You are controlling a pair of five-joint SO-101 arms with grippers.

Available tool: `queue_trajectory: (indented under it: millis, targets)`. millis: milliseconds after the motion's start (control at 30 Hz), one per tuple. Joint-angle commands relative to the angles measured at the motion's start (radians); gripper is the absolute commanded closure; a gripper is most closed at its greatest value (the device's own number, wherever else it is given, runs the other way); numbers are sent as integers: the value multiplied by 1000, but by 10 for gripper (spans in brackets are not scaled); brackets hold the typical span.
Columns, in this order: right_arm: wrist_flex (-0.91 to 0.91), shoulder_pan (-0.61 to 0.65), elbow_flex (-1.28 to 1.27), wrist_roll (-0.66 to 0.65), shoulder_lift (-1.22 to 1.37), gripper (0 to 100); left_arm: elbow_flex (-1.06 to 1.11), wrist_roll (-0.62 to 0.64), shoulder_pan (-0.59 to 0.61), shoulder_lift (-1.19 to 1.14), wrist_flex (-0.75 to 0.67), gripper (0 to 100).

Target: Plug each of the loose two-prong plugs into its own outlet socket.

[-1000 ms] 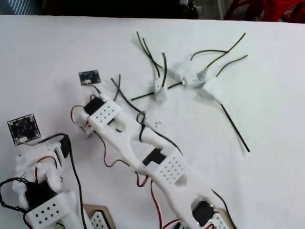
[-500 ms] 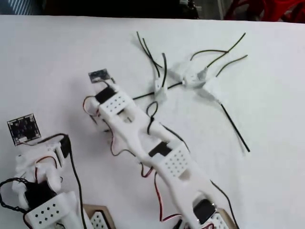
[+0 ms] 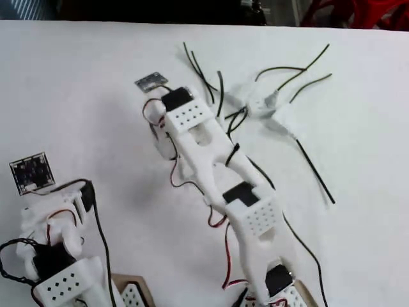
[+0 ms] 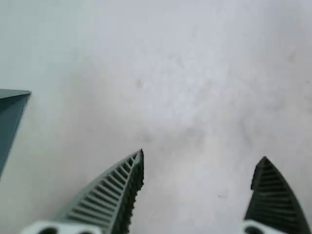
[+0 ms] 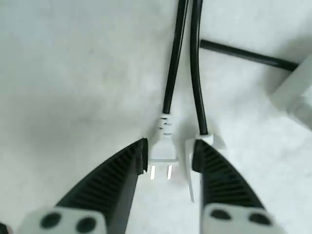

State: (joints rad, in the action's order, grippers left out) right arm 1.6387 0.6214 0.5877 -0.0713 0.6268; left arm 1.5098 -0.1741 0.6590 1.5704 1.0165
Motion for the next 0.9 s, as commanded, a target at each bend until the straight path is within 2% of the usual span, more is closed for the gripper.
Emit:
queue_trajectory:
  millis: [0,233,467,700,867]
  targets:
    - [74,31,6,8,-96,776,-37,6,5,15,-25,657]
    - [53,50,-150,8,-96,776,-37,5,5,15,-25,657]
    - [-147,65,-322,8,-96,776,-37,3,5,15,-25,657]
    - [-159,119,-315,8,-122,860,-37,3,5,15,-25,657]
    - [-170,104,-315,8,-101,865,-35,3,5,15,-25,657]
